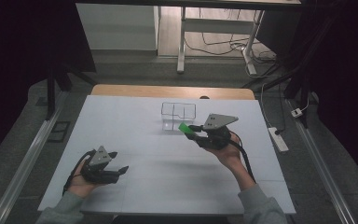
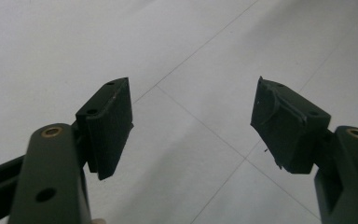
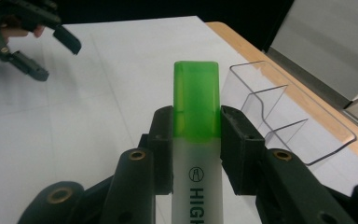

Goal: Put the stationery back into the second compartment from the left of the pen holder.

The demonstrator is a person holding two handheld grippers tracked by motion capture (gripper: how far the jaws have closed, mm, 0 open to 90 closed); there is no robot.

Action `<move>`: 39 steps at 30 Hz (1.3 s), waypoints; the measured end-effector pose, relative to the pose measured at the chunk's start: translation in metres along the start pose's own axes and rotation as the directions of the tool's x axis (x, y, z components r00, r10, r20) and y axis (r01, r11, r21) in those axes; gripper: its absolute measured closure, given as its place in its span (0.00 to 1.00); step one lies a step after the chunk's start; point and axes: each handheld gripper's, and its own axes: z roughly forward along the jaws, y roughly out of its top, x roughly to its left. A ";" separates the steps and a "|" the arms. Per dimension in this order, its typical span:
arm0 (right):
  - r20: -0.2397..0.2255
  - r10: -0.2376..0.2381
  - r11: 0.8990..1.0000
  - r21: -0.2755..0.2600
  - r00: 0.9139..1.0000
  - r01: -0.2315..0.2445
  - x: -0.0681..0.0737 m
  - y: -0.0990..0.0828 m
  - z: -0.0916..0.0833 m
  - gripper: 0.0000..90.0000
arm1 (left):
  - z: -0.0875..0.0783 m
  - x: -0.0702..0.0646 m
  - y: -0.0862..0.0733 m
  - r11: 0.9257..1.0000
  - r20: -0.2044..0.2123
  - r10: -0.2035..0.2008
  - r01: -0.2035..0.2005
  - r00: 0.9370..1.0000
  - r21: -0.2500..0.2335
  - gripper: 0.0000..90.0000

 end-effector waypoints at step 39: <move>0.135 0.180 0.979 -0.116 0.974 -0.165 -0.050 0.034 0.043 0.73 | -0.001 0.006 -0.004 1.000 0.008 -0.012 0.012 1.000 -0.003 0.32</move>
